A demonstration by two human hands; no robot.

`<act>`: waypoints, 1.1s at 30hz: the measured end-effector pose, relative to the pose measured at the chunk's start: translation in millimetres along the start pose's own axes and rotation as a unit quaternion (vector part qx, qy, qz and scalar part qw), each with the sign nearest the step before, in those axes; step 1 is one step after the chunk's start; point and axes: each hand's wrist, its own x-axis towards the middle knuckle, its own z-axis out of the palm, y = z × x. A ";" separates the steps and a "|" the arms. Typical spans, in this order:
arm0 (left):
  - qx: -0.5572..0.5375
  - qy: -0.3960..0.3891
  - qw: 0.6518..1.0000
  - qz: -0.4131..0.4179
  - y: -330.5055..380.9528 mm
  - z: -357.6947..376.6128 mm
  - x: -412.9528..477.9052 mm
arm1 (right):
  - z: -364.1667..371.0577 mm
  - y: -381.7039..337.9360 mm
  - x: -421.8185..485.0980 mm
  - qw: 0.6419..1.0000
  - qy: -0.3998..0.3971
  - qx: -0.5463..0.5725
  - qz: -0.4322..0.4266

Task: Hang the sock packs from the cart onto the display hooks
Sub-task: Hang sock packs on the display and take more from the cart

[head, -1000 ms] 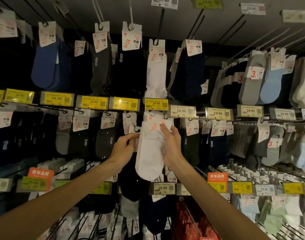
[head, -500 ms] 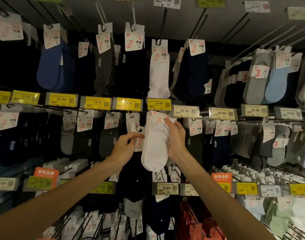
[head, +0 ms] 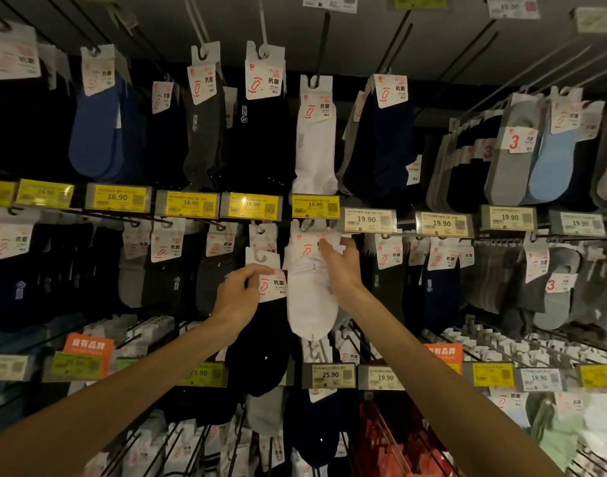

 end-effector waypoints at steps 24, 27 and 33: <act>-0.262 -0.103 0.933 -0.224 -32.9 -18.4 -53.9 | -25.5 59.6 -99.3 0.979 -0.186 -0.052 0.061; -0.291 -0.133 0.915 -0.247 -36.4 -6.9 -71.1 | -37.3 54.9 -118.9 0.969 -0.216 -0.043 0.117; -0.316 -0.171 0.900 -0.248 -37.9 8.5 -95.8 | -50.6 65.5 -132.2 0.968 -0.210 -0.072 0.115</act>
